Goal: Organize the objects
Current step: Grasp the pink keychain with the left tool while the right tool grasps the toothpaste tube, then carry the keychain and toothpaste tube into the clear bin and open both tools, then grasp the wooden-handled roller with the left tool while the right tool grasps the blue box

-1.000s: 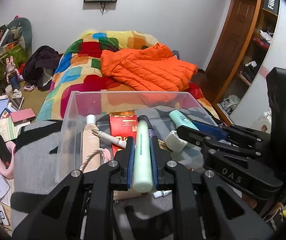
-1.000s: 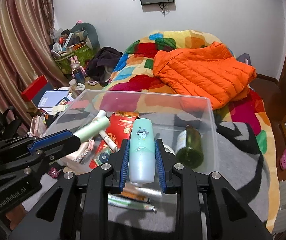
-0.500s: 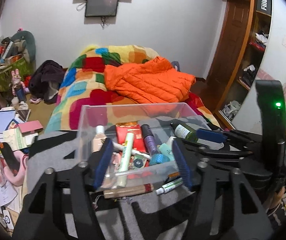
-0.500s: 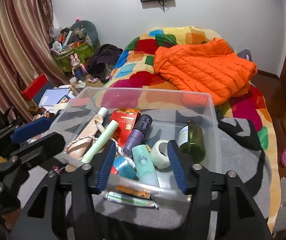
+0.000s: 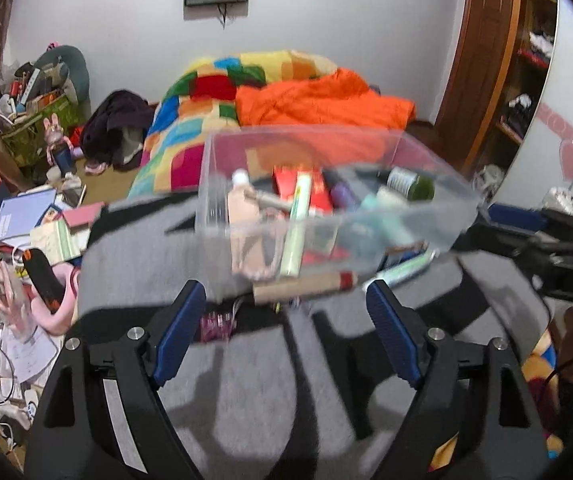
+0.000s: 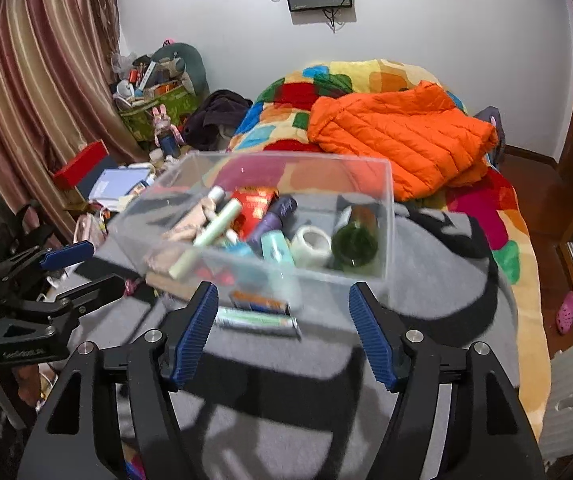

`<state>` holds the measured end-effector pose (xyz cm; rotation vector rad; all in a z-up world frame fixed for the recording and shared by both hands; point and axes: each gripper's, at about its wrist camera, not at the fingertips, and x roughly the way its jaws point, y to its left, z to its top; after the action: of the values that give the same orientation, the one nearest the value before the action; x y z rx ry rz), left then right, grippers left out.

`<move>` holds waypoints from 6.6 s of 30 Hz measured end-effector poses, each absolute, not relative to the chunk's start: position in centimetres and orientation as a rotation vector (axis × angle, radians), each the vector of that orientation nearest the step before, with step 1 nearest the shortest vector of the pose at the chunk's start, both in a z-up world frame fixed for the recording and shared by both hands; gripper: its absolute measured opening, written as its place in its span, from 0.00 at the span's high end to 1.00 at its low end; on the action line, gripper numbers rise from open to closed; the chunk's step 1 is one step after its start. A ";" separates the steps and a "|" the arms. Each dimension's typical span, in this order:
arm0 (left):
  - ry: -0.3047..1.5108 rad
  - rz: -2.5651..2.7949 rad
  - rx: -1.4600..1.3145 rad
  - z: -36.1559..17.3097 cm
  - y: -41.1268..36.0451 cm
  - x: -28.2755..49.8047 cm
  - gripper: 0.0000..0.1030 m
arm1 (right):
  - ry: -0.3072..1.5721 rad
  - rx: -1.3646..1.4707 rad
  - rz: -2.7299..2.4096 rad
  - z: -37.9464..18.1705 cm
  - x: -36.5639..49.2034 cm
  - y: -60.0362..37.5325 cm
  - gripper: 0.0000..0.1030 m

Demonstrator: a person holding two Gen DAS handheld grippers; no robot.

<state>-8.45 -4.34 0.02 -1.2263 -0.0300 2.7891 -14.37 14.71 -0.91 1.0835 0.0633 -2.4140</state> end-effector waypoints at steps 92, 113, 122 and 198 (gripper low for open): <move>-0.075 2.884 -0.853 6.4 -4.1 -5.2 0.74 | 0.102 0.955 -2.275 1.4 -11.9 12.4 0.88; -0.201 2.908 -0.923 6.8 -4.0 -14.7 0.74 | -0.024 1.041 -2.382 0.4 -20.4 11.4 0.88; -0.229 2.806 -1.120 2.2 -3.6 -16.8 0.74 | 0.055 1.132 -2.368 -2.5 -21.6 10.3 0.88; 0.033 2.581 -1.360 -3.7 -2.9 -12.3 0.44 | 0.336 1.215 -2.153 -7.2 -16.3 9.0 0.61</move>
<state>-12.32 -2.87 -3.70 -1.3597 0.0334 2.5807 -16.29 8.97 -7.22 1.2145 0.3355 -2.1532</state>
